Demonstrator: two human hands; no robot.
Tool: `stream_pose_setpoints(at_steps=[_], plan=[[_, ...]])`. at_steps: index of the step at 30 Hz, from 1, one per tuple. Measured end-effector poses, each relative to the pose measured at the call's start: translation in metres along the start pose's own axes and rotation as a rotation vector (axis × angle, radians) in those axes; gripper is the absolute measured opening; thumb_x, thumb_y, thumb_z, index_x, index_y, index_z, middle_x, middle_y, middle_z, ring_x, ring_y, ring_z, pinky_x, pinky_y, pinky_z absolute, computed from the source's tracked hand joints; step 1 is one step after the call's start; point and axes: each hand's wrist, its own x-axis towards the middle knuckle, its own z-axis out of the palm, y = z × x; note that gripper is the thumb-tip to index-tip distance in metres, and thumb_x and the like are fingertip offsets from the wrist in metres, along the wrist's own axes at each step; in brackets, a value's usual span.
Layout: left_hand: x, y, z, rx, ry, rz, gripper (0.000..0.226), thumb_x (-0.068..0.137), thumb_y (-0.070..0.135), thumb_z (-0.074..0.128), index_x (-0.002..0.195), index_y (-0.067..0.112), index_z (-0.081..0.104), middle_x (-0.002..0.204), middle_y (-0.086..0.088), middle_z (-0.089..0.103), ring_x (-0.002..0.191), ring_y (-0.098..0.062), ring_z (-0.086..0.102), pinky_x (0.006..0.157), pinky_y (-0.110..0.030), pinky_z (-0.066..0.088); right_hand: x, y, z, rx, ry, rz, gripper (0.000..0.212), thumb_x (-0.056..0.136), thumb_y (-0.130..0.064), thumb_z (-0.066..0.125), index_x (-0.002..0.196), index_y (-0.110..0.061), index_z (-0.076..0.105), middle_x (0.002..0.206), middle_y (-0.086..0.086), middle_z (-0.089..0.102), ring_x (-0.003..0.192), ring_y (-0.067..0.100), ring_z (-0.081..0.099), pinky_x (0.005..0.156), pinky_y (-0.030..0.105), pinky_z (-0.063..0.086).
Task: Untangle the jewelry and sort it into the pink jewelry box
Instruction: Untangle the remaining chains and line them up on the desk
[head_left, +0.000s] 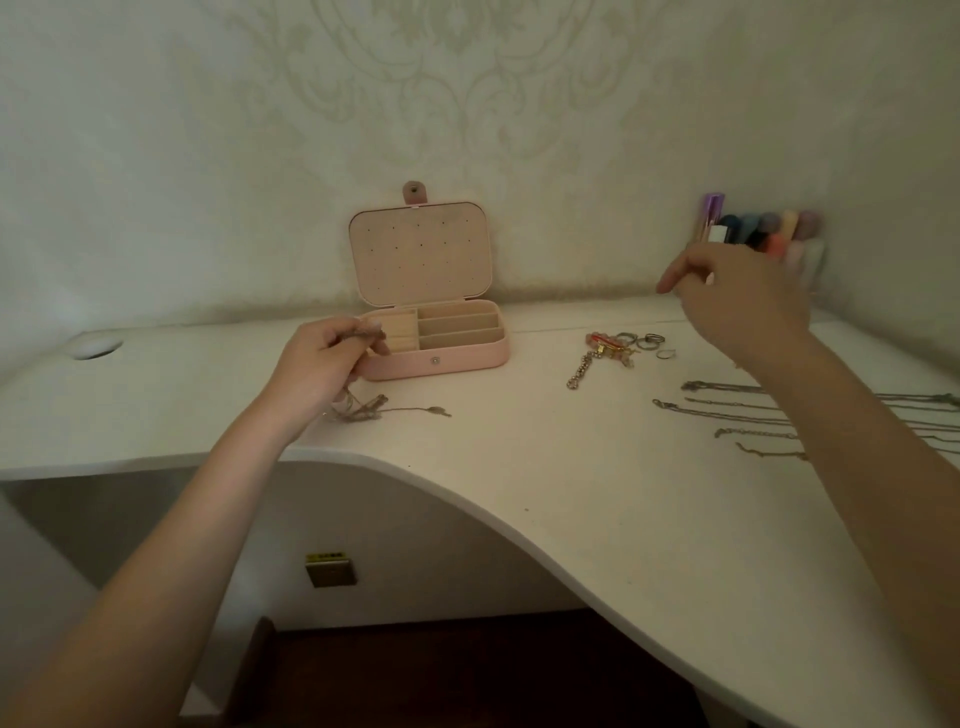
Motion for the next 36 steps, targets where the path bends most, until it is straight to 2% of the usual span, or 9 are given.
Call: stream_pose_setpoints(at_steps=[4,7,11,17,20,23,27,30,36], plan=[[0.005,-0.003,-0.017,0.085,0.069,0.006,0.031,0.096,0.022,0.049,0.070,0.019,0.066,0.055,0.000,0.041,0.045,-0.007,0.035,0.045,-0.025,0.026,-0.006,-0.003,-0.004,-0.169,0.005,-0.085,0.034,0.091,-0.011,0.039,0.081,-0.026,0.068,0.086,-0.002,0.056,0.079,0.020,0.046,0.072,0.033,0.038],[0.009,-0.007,-0.032,0.159,0.145,0.006,0.029,0.096,0.022,0.051,0.072,0.017,0.068,0.071,-0.011,0.056,0.066,-0.028,0.046,0.059,-0.035,0.039,-0.004,-0.001,-0.005,-0.272,0.060,-0.101,0.032,0.091,-0.011,0.039,0.083,-0.020,0.069,0.090,0.006,0.058,0.093,0.033,0.053,0.074,0.036,0.037],[0.015,-0.022,-0.048,0.248,0.149,-0.016,0.029,0.091,0.013,0.053,0.065,0.022,0.064,0.096,-0.001,0.065,0.096,-0.016,0.056,0.085,-0.032,0.041,-0.001,0.002,-0.003,-0.423,0.104,-0.156,0.031,0.092,-0.013,0.043,0.082,-0.020,0.072,0.094,0.015,0.059,0.094,0.035,0.049,0.074,0.041,0.038],[0.019,-0.037,-0.067,0.208,0.233,-0.077,0.021,0.084,0.010,0.064,0.065,0.016,0.058,0.081,0.011,0.073,0.062,0.001,0.051,0.051,-0.016,0.033,0.009,0.021,0.007,-0.546,0.106,-0.280,0.023,0.087,-0.004,0.055,0.083,-0.010,0.076,0.097,0.020,0.061,0.099,0.039,0.045,0.074,0.042,0.035],[0.017,-0.038,-0.070,0.144,0.209,-0.104,0.022,0.077,0.022,0.076,0.067,0.015,0.059,0.069,-0.004,0.064,0.060,-0.013,0.047,0.051,-0.025,0.030,0.014,0.027,0.012,-0.385,0.126,-0.197,0.024,0.084,-0.003,0.051,0.073,-0.007,0.073,0.083,0.017,0.063,0.088,0.039,0.049,0.069,0.041,0.039],[0.014,-0.029,-0.070,0.109,0.191,-0.116,0.016,0.083,0.025,0.071,0.074,0.015,0.061,0.071,-0.007,0.047,0.053,-0.013,0.040,0.046,-0.022,0.035,0.012,0.019,0.005,0.120,-0.073,-0.080,0.038,0.071,0.010,0.041,0.044,-0.015,0.053,0.053,-0.003,0.054,0.069,0.026,0.053,0.062,0.028,0.040],[0.014,-0.014,-0.072,0.045,0.144,-0.158,0.017,0.092,0.010,0.052,0.079,0.012,0.063,0.064,-0.009,0.047,0.034,-0.006,0.045,0.040,-0.015,0.044,0.002,-0.009,0.001,0.495,-0.325,-0.072,0.049,0.065,0.017,0.035,0.035,-0.018,0.052,0.069,0.004,0.057,0.074,0.011,0.051,0.069,0.020,0.036],[0.018,-0.002,-0.074,0.039,0.118,-0.174,0.022,0.092,0.024,0.059,0.078,0.008,0.064,0.045,-0.001,0.048,0.033,-0.010,0.048,0.049,-0.024,0.049,-0.009,-0.030,0.006,0.546,-0.475,-0.187,0.050,0.064,0.021,0.032,0.038,-0.017,0.051,0.076,0.016,0.055,0.080,0.020,0.052,0.072,0.028,0.039],[0.021,0.017,-0.074,0.135,0.099,-0.115,0.023,0.092,0.026,0.061,0.075,0.011,0.062,0.055,-0.007,0.052,0.036,-0.009,0.056,0.033,-0.017,0.038,-0.032,-0.053,0.029,0.166,-0.834,-0.445,0.042,0.073,0.006,0.045,0.052,-0.026,0.063,0.071,0.009,0.066,0.079,0.026,0.062,0.081,0.043,0.049]])
